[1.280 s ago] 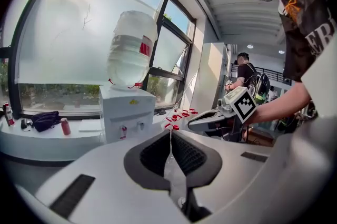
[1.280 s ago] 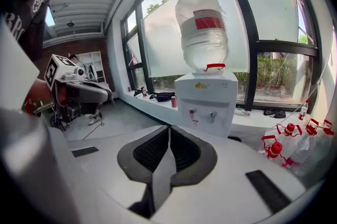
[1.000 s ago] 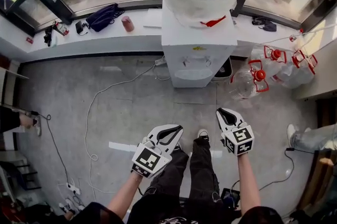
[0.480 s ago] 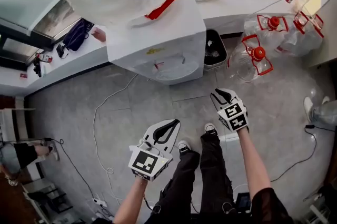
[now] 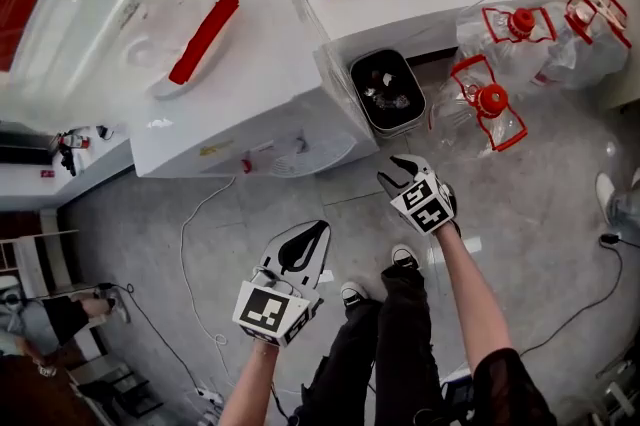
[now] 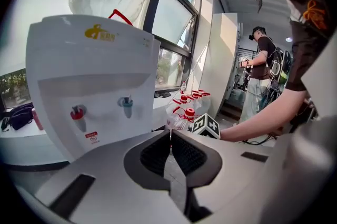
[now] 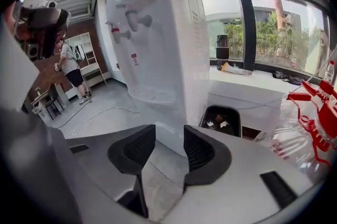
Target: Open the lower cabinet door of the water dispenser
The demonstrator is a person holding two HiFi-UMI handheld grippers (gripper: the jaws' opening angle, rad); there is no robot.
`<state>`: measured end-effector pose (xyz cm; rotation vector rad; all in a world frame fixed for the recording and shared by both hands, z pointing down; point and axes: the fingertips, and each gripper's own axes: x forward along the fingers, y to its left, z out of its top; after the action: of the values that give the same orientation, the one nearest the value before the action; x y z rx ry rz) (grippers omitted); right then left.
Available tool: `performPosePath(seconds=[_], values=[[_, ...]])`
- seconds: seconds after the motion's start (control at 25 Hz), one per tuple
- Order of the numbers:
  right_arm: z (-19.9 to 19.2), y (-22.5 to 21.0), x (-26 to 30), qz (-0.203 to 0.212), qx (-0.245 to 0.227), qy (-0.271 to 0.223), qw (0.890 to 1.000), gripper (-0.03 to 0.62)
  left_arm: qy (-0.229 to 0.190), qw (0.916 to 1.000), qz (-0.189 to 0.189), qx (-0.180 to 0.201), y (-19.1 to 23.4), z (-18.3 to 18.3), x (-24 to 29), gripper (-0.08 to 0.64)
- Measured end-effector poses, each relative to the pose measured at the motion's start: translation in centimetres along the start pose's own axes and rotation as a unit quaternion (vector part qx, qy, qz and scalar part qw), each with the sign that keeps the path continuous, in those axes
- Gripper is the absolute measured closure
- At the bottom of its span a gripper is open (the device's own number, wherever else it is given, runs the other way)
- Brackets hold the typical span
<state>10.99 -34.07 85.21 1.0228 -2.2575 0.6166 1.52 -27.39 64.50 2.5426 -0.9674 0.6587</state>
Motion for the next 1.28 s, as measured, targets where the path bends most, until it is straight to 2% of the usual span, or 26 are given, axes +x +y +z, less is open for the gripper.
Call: performPosePath(seconds=[0.2,0.28,0.48,0.72,0.88,1.08,1.28], values=[[-0.5,-3.0,5.4,0.006,0.002,-0.015,1.0,0.398,0.024,0.9995,0.013,0.015,2.5,-2.6,4.1,0.54],[-0.6,-3.2,7.4,0.017,-0.017,-0.012,1.0,0.379,0.043,0.9987,0.021,0.02,3.4,-3.9,5.2,0.54],[-0.5,-3.9,11.6,0.012,-0.091,0.01,0.996,0.347,0.038,0.9987,0.021,0.026,5.1,-5.7,7.4,0.54],[-0.4,-3.9,14.0,0.01,-0.115,0.02,0.993,0.316,0.051,0.9978,0.017,0.039,6.2,-7.4,7.6,0.54],[-0.2,-3.8,14.1,-0.002,-0.103,0.03,0.994,0.33,0.053,0.998,0.018,0.028,6.7,-8.0,7.5,0.54],[-0.8,-3.0,13.2,-0.014,-0.067,0.039,0.997,0.339,0.053,0.9985,0.004,0.016,5.5,-7.6,6.8,0.54],[-3.0,-0.4,11.1,-0.002,-0.027,0.029,0.999,0.353,0.061,0.9979,-0.006,0.02,5.2,-7.4,5.7,0.54]])
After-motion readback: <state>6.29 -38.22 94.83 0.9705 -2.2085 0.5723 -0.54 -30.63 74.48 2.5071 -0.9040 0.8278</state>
